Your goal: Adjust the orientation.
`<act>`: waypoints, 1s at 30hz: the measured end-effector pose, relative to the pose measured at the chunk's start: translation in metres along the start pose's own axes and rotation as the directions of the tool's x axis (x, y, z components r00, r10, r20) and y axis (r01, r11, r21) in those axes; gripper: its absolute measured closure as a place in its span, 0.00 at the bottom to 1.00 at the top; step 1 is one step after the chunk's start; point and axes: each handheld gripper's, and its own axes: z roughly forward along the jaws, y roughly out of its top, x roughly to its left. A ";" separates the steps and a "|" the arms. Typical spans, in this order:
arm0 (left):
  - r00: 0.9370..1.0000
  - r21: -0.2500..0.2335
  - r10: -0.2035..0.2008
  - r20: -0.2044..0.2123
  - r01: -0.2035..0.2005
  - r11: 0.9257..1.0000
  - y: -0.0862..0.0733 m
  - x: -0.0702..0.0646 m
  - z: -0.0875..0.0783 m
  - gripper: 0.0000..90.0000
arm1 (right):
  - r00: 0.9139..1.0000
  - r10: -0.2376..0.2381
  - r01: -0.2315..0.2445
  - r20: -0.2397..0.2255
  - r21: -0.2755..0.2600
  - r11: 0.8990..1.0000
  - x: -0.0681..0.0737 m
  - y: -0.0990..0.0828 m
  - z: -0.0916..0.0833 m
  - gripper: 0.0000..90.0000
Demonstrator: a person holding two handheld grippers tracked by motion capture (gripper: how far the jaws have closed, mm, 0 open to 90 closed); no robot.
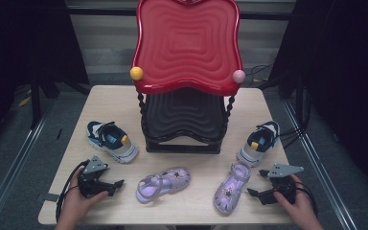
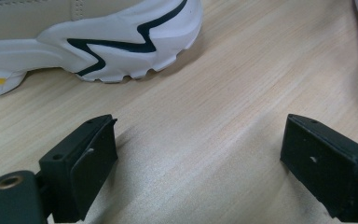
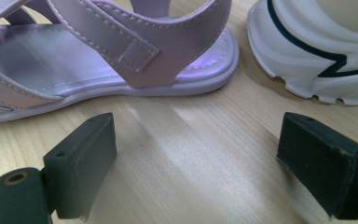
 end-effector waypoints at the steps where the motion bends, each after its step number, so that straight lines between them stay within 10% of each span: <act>1: 1.000 0.001 0.003 -0.001 -0.003 1.000 0.000 0.000 0.000 0.11 | 1.000 0.000 0.000 0.000 0.000 1.000 0.000 0.000 0.000 0.12; 15: 0.999 0.067 0.044 0.016 -0.044 0.997 0.011 -0.011 -0.003 0.21 | 1.000 0.000 0.000 0.000 0.000 1.000 0.000 0.000 0.000 0.12; 30: 0.993 0.024 0.022 0.114 -0.025 0.999 0.036 -0.032 -0.008 0.41 | 1.000 0.005 -0.005 0.001 0.001 1.000 0.001 0.000 0.000 0.12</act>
